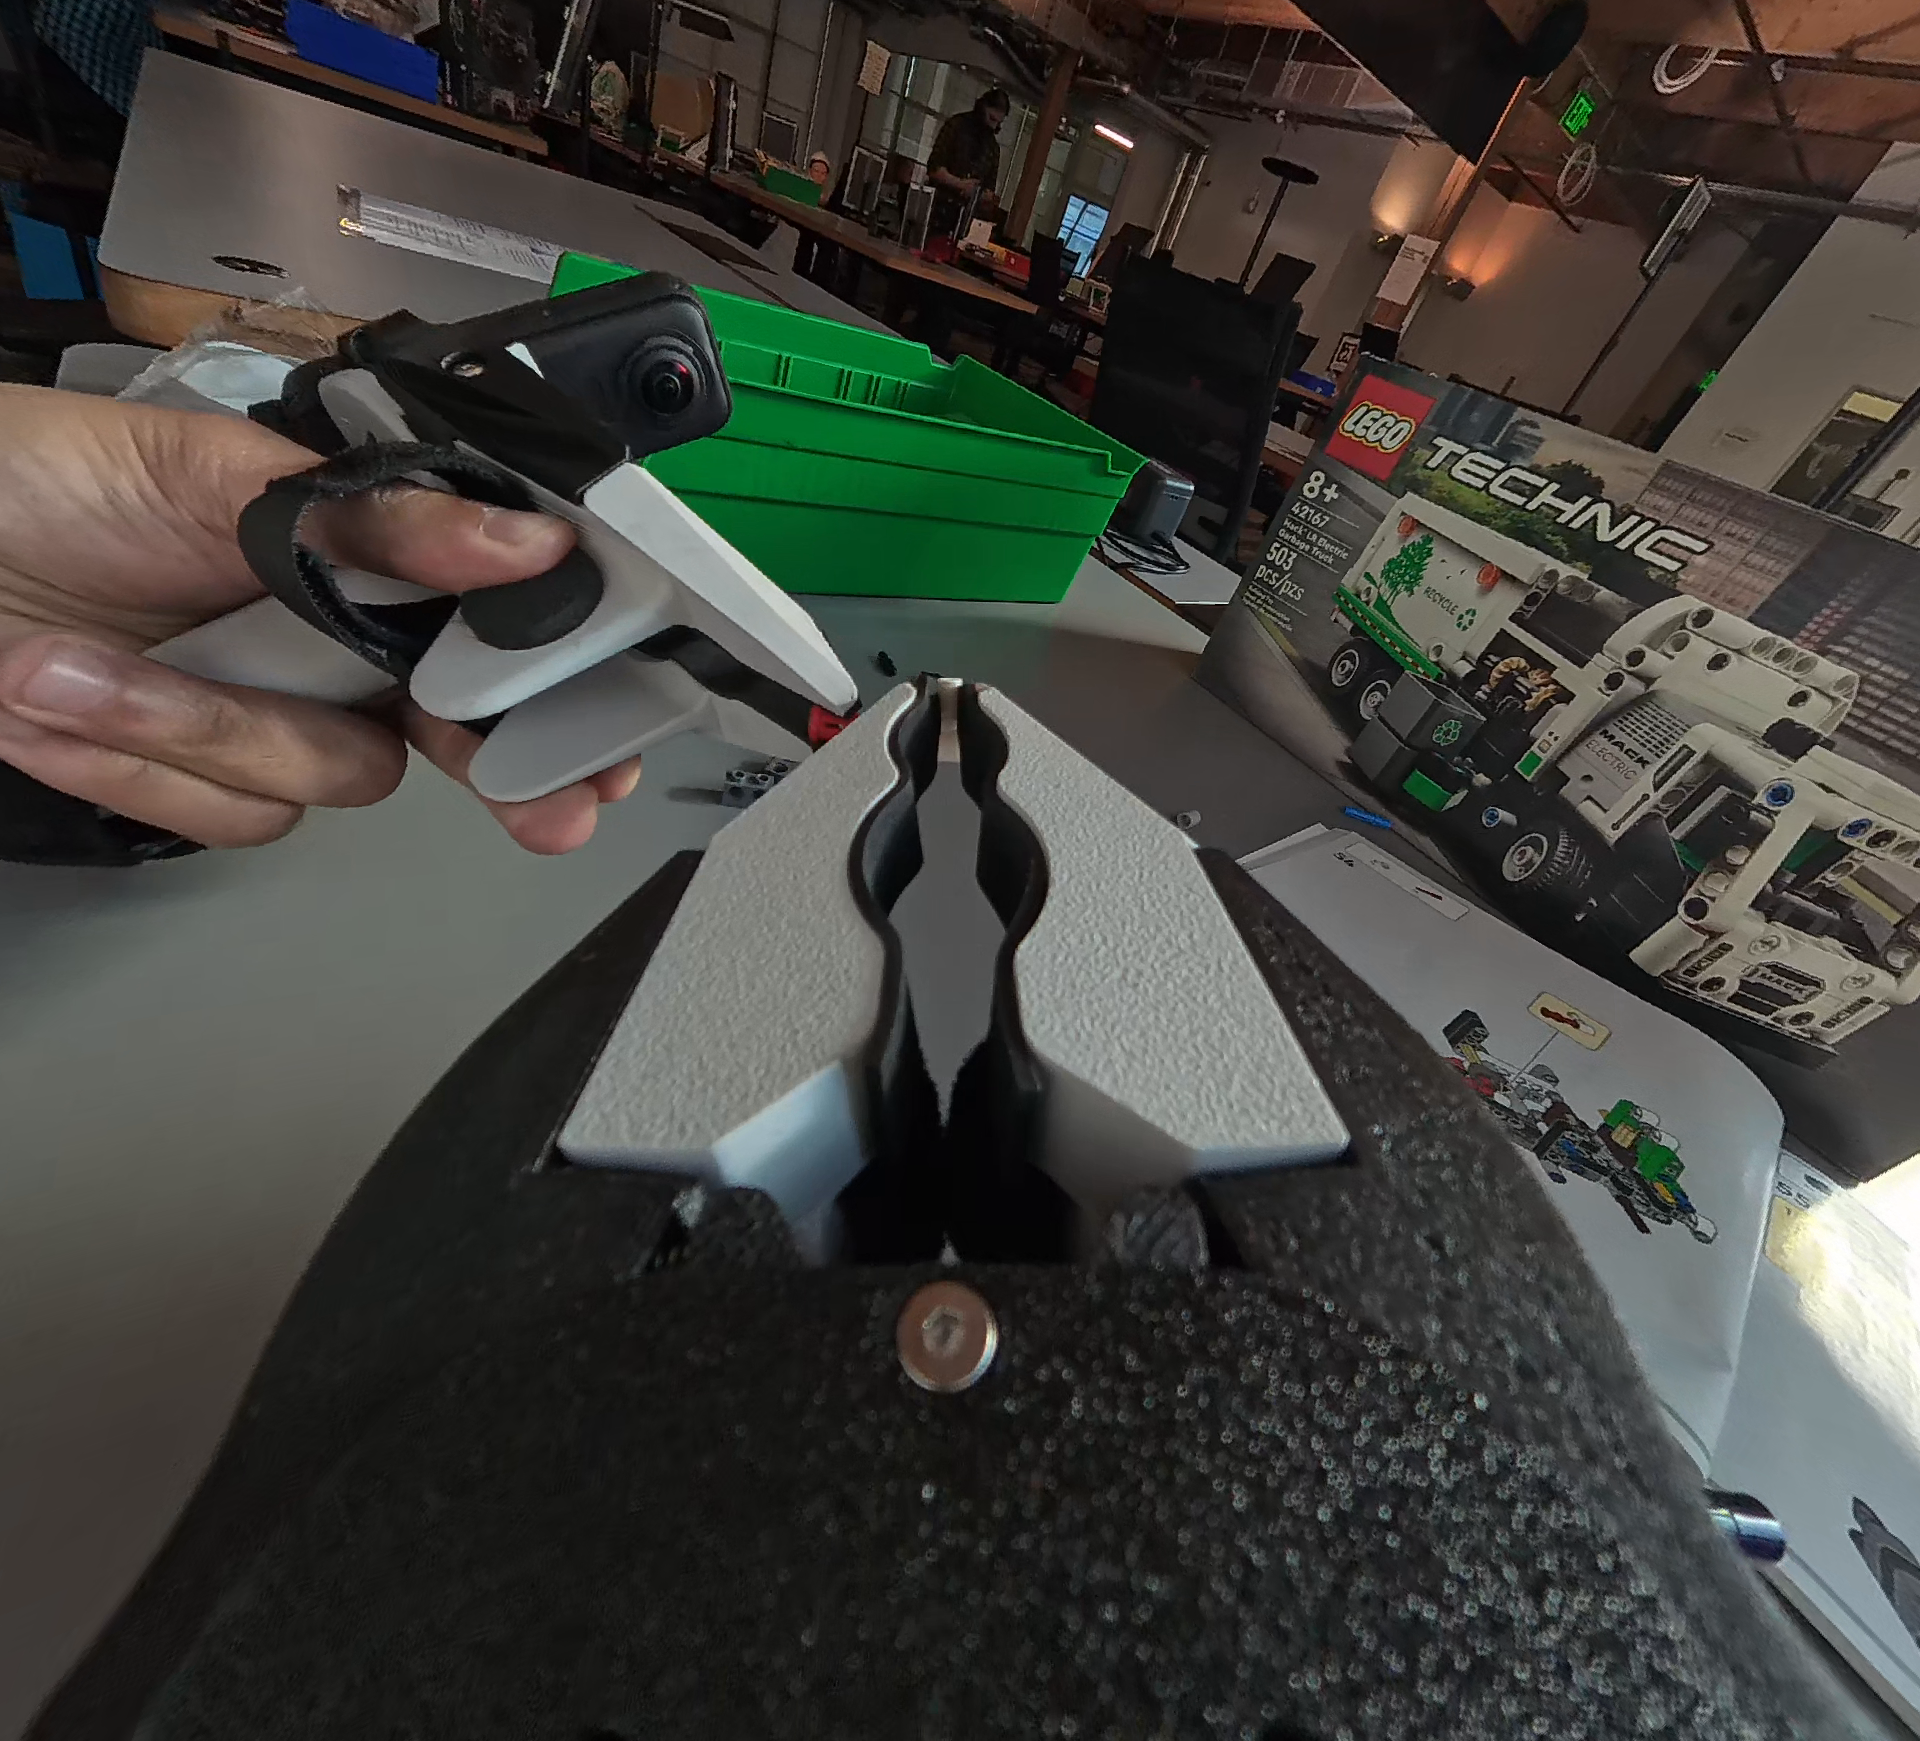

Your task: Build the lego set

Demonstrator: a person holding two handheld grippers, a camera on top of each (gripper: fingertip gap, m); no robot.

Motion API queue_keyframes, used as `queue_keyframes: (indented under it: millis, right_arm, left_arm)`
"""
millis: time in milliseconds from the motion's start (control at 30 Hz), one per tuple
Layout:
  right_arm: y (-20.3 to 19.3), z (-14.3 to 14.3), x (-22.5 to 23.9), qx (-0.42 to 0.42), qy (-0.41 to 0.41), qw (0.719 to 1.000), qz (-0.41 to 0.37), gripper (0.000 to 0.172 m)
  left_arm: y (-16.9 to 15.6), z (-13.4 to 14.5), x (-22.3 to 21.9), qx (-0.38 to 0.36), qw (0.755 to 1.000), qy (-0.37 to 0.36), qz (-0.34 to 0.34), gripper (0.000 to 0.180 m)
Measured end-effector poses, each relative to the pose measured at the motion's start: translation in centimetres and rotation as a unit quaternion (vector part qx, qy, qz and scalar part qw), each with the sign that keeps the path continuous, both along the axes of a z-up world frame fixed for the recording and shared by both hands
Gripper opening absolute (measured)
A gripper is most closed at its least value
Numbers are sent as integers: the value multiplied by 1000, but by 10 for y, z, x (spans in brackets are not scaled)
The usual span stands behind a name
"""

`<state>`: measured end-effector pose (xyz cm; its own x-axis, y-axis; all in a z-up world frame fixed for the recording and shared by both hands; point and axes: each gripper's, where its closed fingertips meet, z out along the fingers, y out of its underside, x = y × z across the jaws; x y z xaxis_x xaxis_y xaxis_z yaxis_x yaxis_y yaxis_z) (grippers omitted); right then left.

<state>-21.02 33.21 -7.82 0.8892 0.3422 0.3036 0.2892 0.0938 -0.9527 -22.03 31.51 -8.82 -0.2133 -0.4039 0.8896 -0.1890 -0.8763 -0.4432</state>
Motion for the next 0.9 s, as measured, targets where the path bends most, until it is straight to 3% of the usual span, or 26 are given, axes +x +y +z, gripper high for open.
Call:
queue_keyframes:
  millis: [900]
  right_arm:
    - [-1, -5, -5, -23, 19, 999, 33, 3]
  left_arm:
    - [3, -5, -3, -14, 1000, -1, -10, 0]
